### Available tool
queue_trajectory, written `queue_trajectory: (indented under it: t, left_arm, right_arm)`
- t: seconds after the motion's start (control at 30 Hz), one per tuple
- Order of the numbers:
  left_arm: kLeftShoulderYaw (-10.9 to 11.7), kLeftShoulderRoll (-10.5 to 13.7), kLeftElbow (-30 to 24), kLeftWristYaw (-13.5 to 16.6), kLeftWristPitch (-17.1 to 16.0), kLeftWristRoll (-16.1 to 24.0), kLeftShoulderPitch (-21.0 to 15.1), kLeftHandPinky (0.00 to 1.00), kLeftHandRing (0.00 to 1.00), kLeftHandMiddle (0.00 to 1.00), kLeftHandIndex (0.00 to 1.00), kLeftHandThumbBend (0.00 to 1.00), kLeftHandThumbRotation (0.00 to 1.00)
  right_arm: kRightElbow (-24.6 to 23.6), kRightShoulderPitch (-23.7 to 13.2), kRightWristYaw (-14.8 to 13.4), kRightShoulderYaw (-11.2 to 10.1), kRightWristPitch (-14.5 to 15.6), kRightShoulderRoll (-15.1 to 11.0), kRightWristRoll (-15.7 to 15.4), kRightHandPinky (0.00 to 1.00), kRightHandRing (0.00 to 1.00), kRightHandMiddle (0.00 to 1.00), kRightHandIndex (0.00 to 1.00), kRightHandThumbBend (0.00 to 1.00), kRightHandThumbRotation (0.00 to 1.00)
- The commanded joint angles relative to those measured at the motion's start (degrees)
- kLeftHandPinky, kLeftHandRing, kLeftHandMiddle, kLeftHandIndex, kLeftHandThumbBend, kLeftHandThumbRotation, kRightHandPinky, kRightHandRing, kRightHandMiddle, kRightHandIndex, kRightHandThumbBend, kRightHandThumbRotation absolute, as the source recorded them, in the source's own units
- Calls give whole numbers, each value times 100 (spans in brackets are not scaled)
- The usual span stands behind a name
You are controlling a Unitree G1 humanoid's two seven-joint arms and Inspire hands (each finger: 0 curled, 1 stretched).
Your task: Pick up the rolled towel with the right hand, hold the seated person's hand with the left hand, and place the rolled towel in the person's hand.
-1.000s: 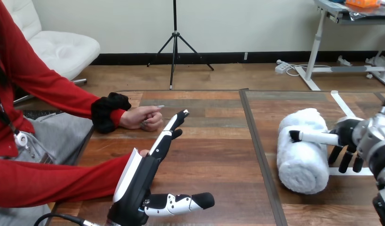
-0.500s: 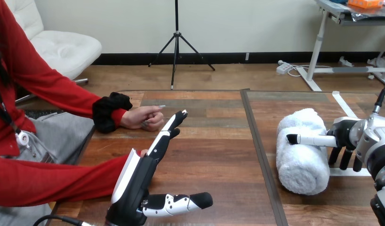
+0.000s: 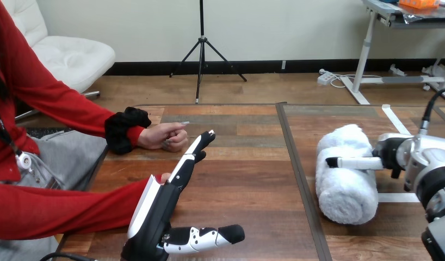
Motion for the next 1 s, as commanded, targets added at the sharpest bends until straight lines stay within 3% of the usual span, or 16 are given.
queue_trajectory:
  t: [0.0,0.23,0.3,0.43,0.5,0.7,0.8,0.9,0.97]
  left_arm:
    - [97,31,-278,67,-131,-40,-99,92,96,95,94,100,52]
    - [122,27,-388,92,-81,-9,-31,92,95,94,94,100,52]
    - [134,29,-423,108,-70,17,-10,92,95,94,94,100,52]
    - [153,28,-456,143,-71,47,15,91,95,94,94,100,53]
    - [154,29,-480,154,-60,52,33,91,94,94,93,100,53]
    - [151,44,-528,146,-45,37,70,91,94,93,93,100,53]
    - [149,55,-534,132,-41,23,77,91,94,94,93,100,53]
    - [149,71,-529,119,-48,5,86,91,94,94,93,100,53]
    - [149,77,-528,113,-37,-7,90,91,95,94,93,100,53]
  right_arm:
    - [118,-177,194,198,-102,258,-179,58,83,90,89,100,100]
    - [136,-244,307,278,42,365,-240,52,81,89,88,100,100]
    - [138,-249,281,259,94,388,-227,48,76,86,87,100,99]
    - [127,-238,-40,279,171,449,-279,41,63,79,85,96,91]
    - [125,-233,-184,313,205,471,-321,34,53,70,83,95,81]
    - [113,-207,-819,321,399,557,-337,26,41,60,80,94,61]
    - [95,-170,-1187,205,448,584,-230,23,38,60,84,95,45]
    - [58,-132,-1535,-94,445,602,59,22,37,59,86,95,33]
    - [13,-100,-1866,-555,457,620,496,21,35,56,85,95,25]
